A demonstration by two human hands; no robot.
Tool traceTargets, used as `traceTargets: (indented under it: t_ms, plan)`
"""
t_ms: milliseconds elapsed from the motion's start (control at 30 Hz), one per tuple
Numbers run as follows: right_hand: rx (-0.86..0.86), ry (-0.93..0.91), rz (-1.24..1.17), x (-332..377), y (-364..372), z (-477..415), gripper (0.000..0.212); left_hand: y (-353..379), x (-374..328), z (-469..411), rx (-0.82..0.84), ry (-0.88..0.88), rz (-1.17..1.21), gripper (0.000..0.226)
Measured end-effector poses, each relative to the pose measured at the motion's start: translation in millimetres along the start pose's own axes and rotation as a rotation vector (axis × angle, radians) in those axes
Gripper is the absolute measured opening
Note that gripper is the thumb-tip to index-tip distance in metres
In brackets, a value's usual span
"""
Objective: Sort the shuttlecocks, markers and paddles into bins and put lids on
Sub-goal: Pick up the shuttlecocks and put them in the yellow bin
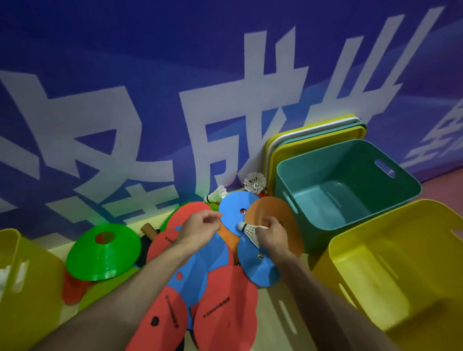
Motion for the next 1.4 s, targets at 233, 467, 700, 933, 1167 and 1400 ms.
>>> traceTargets:
  t_ms: [233, 467, 700, 933, 1167, 1400]
  plan:
    - [-0.071, 0.003, -0.061, 4.8, 2.2, -30.5, 0.022, -5.0, 2.6, -23.8, -0.019, -0.019, -0.076, 0.021]
    - [-0.102, -0.247, 0.034, 56.8, 6.0, -56.6, 0.029, -3.6, -4.0, -73.4, -0.036, -0.031, -0.075, 0.023]
    - [-0.095, -0.322, -0.065, 102.0, 20.0, -84.9, 0.027, -7.0, 3.2, -120.3, -0.041, -0.114, -0.031, 0.026]
    - [-0.133, -0.260, -0.199, 94.3, 31.1, -109.3, 0.021, 16.7, 30.9, -161.9, 0.209, -0.272, -0.144, 0.046]
    - [-0.162, -0.282, -0.227, 96.9, 34.8, -119.5, 0.023, 30.1, 22.2, -193.3, 0.320, -0.152, -0.445, 0.048]
    - [-0.151, -0.295, -0.224, 91.3, 36.2, -122.7, 0.024, 50.9, 44.3, -207.6, 0.359, -0.121, -0.720, 0.052]
Point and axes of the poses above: each hand's wrist, its own z-axis away from the middle knuckle, its own y-axis out of the palm, x = y × z, the point moved 9 cm from there along -z, towards the middle knuckle, and after that the axes turned 1 degree about x, right-handed, at the moved point
